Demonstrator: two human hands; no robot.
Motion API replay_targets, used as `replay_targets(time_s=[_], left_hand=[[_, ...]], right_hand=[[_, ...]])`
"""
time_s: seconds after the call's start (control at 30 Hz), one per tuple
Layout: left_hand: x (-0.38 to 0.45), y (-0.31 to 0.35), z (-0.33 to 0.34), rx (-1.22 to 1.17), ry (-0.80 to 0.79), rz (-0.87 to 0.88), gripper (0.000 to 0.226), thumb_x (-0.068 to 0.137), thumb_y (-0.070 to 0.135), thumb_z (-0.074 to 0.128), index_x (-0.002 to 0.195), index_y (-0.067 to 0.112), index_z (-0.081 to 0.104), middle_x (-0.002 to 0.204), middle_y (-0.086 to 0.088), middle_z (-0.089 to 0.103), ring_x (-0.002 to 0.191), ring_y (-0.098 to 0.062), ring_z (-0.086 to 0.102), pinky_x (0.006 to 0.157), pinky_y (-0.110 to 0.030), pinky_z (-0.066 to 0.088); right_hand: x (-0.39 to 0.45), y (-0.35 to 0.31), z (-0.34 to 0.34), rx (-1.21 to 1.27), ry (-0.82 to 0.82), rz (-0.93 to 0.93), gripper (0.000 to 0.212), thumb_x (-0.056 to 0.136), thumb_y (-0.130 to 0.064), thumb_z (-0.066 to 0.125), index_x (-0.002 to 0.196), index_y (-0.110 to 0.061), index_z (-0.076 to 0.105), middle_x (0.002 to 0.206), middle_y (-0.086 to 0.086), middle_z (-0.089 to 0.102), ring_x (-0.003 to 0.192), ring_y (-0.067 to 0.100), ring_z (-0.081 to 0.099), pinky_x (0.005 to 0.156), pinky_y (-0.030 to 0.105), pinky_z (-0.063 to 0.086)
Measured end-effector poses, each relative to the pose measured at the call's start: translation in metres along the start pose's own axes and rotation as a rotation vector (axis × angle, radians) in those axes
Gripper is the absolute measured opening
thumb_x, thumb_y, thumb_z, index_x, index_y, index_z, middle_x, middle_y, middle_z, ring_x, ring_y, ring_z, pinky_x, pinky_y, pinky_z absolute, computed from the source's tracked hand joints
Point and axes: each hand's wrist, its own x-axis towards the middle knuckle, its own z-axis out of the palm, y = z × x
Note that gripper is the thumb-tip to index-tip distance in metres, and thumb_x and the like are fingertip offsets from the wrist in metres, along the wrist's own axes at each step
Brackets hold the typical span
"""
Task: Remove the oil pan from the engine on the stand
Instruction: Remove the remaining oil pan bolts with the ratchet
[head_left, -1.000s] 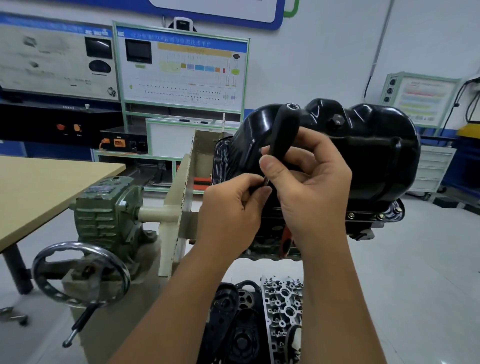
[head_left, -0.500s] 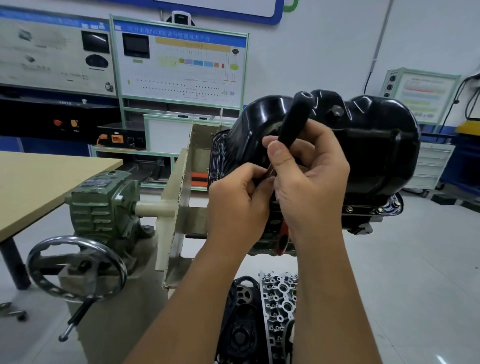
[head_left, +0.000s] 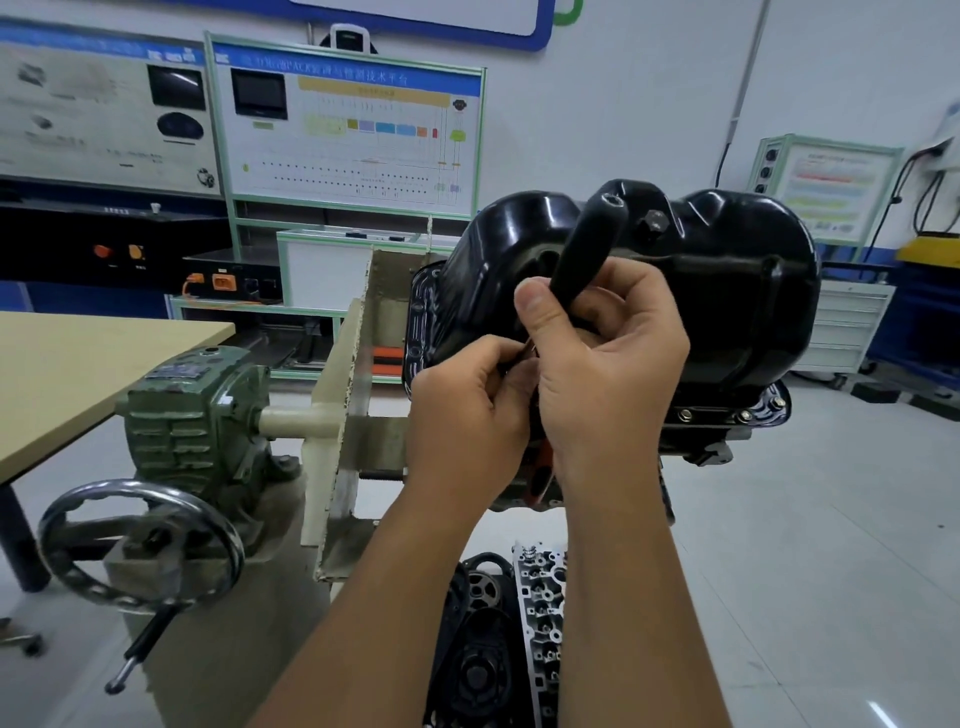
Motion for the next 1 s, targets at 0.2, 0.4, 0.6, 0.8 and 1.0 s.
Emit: replay_targets(time_s=[0.2, 0.4, 0.6, 0.8, 1.0], left_hand=[[0.002, 0.004, -0.005, -0.018, 0.081, -0.079, 0.013, 0.082, 0.029, 0.069, 0.077, 0.018, 0.073, 0.052, 0.011, 0.052, 0.051, -0.010, 0.045, 0.052, -0.022, 0.035], [0.004, 0.005, -0.016, -0.025, 0.014, -0.013, 0.020, 0.088, 0.029, 0.067, 0.090, 0.011, 0.077, 0.054, 0.001, 0.046, 0.052, -0.014, 0.042, 0.052, -0.033, 0.039], [0.005, 0.001, -0.018, -0.024, 0.056, -0.061, 0.015, 0.086, 0.027, 0.069, 0.085, 0.013, 0.075, 0.053, 0.007, 0.045, 0.052, -0.016, 0.040, 0.053, -0.040, 0.042], [0.005, -0.002, -0.020, -0.028, 0.038, -0.049, 0.006, 0.090, 0.020, 0.075, 0.086, 0.016, 0.075, 0.053, 0.011, 0.043, 0.052, -0.010, 0.038, 0.054, -0.029, 0.037], [0.001, 0.001, -0.018, -0.041, 0.029, 0.001, 0.013, 0.096, 0.017, 0.068, 0.098, 0.010, 0.079, 0.054, 0.004, 0.046, 0.051, -0.009, 0.037, 0.050, -0.030, 0.036]], right_hand=[[0.002, 0.001, 0.000, -0.160, -0.058, -0.009, 0.025, 0.080, -0.007, 0.086, 0.104, -0.012, 0.079, 0.096, 0.008, 0.076, 0.085, 0.027, 0.072, 0.083, 0.048, 0.060], [0.001, -0.001, 0.000, -0.114, -0.131, -0.003, 0.029, 0.090, 0.004, 0.074, 0.117, -0.006, 0.073, 0.100, 0.011, 0.074, 0.093, 0.026, 0.073, 0.083, 0.041, 0.062], [-0.002, -0.003, 0.001, -0.114, -0.180, -0.015, 0.023, 0.087, -0.002, 0.080, 0.107, -0.013, 0.076, 0.093, -0.001, 0.078, 0.073, 0.015, 0.073, 0.066, 0.025, 0.059], [-0.002, 0.000, 0.000, -0.156, -0.116, -0.019, 0.026, 0.077, -0.006, 0.089, 0.099, -0.013, 0.077, 0.088, -0.003, 0.078, 0.070, 0.012, 0.074, 0.063, 0.023, 0.057], [-0.001, -0.001, 0.002, -0.129, -0.191, -0.027, 0.038, 0.084, 0.004, 0.079, 0.098, -0.030, 0.069, 0.084, -0.015, 0.072, 0.067, -0.001, 0.066, 0.062, 0.017, 0.055]])
